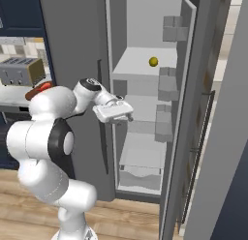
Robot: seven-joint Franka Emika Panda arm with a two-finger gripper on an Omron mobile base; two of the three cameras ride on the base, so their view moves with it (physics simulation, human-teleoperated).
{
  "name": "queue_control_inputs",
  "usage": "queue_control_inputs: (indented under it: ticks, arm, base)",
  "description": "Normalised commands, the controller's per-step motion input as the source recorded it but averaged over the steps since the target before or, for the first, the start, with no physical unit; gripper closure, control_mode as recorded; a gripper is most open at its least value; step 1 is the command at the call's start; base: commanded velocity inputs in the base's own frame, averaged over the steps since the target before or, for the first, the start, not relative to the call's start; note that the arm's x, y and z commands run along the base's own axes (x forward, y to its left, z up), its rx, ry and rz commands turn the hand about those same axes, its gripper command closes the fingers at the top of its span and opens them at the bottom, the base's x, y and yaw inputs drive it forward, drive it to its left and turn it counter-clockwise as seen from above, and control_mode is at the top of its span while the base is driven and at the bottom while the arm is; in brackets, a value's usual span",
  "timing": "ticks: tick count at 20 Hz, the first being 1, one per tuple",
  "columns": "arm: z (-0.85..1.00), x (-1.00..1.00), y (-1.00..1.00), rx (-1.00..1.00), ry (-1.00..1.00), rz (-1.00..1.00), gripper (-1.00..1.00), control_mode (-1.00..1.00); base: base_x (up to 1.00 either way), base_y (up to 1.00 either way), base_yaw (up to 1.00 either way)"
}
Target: Retrieve a lemon from the fridge and place it on the cutting board with the fish.
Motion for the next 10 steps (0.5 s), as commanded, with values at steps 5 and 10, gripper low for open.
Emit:
queue_control_inputs:
  ticks: [5,10]
  arm:
    - [-0.09,0.16,0.79,0.20,-0.30,-0.55,-1.00,-1.00]
    - [-0.01,0.05,0.94,0.13,-0.47,-0.51,-1.00,-1.00]
  base:
    - [0.00,0.00,0.00]
    - [0.00,0.00,0.00]
